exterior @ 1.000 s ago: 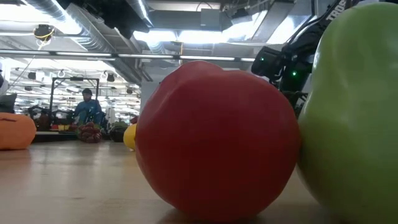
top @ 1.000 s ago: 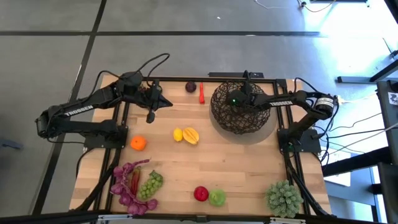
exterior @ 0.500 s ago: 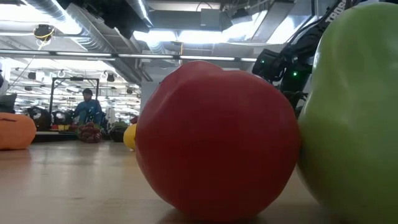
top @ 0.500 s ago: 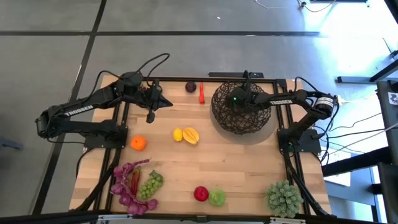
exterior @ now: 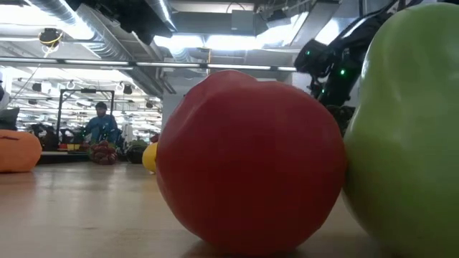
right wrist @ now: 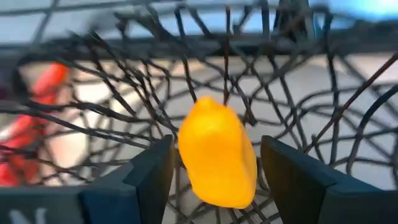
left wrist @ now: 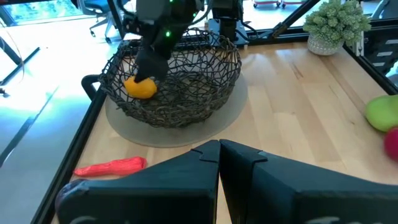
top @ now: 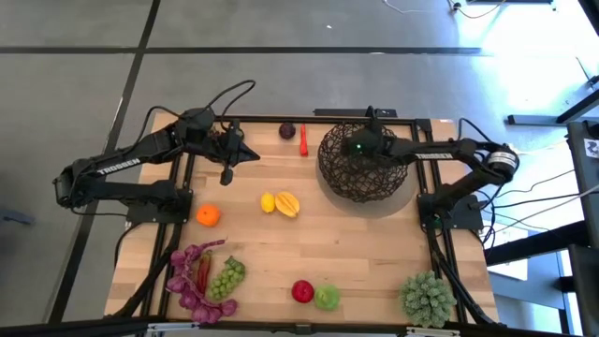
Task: Build produce basket
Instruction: Put the green pear into the black wire basket
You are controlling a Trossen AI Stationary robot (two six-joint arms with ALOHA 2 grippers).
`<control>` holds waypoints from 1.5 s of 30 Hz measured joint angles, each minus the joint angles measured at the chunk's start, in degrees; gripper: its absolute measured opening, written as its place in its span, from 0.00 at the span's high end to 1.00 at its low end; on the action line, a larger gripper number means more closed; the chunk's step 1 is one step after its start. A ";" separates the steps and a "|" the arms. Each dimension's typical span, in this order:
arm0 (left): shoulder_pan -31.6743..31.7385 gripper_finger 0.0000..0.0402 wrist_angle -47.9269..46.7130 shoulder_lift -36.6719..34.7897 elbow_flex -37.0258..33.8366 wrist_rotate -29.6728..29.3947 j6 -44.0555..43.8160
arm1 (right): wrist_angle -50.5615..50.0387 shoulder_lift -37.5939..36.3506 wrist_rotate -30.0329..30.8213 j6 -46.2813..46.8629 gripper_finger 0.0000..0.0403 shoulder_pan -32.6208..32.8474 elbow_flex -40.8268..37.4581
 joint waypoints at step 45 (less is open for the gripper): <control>-5.21 1.00 -0.36 -2.38 -0.04 13.92 -18.14 | -44.49 9.72 -41.61 -8.14 0.43 47.55 52.13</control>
